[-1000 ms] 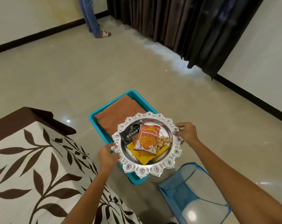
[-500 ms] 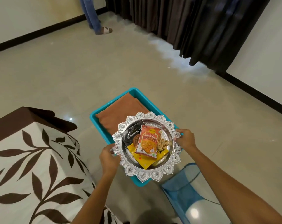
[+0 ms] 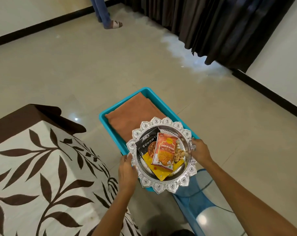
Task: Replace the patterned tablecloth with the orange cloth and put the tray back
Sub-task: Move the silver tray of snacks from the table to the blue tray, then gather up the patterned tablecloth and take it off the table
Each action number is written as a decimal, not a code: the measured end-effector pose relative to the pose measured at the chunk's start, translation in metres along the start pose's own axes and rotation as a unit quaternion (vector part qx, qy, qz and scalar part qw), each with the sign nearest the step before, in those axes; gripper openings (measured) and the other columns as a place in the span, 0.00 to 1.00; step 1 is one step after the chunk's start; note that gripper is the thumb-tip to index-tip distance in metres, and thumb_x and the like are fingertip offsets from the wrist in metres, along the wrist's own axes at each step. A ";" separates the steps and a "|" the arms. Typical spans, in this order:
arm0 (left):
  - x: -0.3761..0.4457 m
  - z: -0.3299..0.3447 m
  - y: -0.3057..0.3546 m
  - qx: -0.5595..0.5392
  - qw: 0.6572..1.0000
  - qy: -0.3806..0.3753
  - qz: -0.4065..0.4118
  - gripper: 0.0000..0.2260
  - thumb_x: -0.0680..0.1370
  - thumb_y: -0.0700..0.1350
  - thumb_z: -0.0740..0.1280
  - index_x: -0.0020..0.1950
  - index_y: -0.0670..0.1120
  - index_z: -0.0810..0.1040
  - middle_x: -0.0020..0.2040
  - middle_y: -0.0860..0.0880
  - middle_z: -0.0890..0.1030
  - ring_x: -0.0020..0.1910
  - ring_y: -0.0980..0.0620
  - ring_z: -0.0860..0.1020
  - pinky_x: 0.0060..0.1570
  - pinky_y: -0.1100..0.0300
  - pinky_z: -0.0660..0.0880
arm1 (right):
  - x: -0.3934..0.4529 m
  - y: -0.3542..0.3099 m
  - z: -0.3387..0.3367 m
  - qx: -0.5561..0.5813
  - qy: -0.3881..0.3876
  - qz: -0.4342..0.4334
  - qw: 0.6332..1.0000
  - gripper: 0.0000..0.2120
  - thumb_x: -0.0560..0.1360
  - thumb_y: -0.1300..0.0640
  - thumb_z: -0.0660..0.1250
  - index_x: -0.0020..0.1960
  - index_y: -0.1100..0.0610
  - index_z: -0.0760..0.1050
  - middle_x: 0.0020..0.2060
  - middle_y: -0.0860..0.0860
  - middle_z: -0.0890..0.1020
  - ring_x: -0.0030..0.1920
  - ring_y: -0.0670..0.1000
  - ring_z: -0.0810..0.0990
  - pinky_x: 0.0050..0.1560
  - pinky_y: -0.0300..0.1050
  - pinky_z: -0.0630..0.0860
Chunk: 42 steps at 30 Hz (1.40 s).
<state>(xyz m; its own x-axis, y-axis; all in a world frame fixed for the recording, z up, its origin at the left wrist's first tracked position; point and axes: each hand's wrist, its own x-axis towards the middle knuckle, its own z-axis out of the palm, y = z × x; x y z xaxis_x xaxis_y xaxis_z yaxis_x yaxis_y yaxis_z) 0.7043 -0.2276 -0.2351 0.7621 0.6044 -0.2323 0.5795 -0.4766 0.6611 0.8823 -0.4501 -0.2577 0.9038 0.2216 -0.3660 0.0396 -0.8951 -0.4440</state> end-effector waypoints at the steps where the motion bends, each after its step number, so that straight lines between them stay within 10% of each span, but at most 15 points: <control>1: -0.003 -0.001 0.001 0.006 1.000 -0.006 0.004 0.22 0.75 0.30 0.63 0.68 0.40 0.71 0.64 0.41 0.72 0.59 0.46 0.73 0.55 0.63 0.67 | -0.002 0.000 0.002 -0.013 -0.008 0.004 1.000 0.23 0.71 0.65 0.69 0.66 0.63 0.70 0.63 0.60 0.73 0.57 0.58 0.76 0.51 0.44 0.72; 12: -0.017 -0.002 0.008 0.005 1.000 -0.018 -0.017 0.20 0.80 0.41 0.60 0.73 0.46 0.64 0.74 0.42 0.63 0.73 0.44 0.62 0.69 0.52 0.61 | -0.023 -0.009 0.015 -0.019 0.031 0.008 0.999 0.28 0.74 0.66 0.63 0.73 0.61 0.61 0.73 0.60 0.61 0.73 0.58 0.58 0.70 0.50 0.62; 25: -0.041 0.006 0.023 0.110 0.989 0.042 0.095 0.15 0.77 0.38 0.64 0.64 0.42 0.75 0.68 0.41 0.73 0.70 0.41 0.68 0.71 0.49 0.52 | -0.054 -0.058 0.027 0.008 0.067 -0.082 0.994 0.21 0.74 0.67 0.63 0.66 0.59 0.71 0.68 0.56 0.69 0.68 0.57 0.68 0.62 0.53 0.72; 30: -0.058 -0.006 0.025 0.106 0.986 0.036 0.122 0.25 0.78 0.49 0.47 0.61 0.42 0.79 0.64 0.42 0.77 0.66 0.43 0.73 0.70 0.48 0.57 | -0.084 -0.075 0.031 0.064 0.062 -0.094 0.992 0.17 0.74 0.65 0.64 0.63 0.59 0.74 0.61 0.56 0.76 0.61 0.56 0.74 0.61 0.52 0.72; 42: -0.225 -0.118 -0.018 0.142 0.964 0.183 0.128 0.13 0.75 0.36 0.62 0.57 0.41 0.80 0.61 0.40 0.78 0.64 0.41 0.74 0.67 0.43 0.61 | -0.274 -0.143 0.027 0.199 0.011 -0.264 0.944 0.12 0.75 0.62 0.66 0.58 0.57 0.77 0.54 0.50 0.80 0.55 0.47 0.76 0.59 0.42 0.73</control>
<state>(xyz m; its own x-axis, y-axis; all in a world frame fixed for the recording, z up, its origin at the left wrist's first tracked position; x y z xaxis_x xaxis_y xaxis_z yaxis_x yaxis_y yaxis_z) 0.4880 -0.2796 -0.1104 0.7685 0.6030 0.2141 0.4809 -0.7650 0.4284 0.6175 -0.3722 -0.1156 0.8110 0.5850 0.0072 0.3278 -0.4443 -0.8338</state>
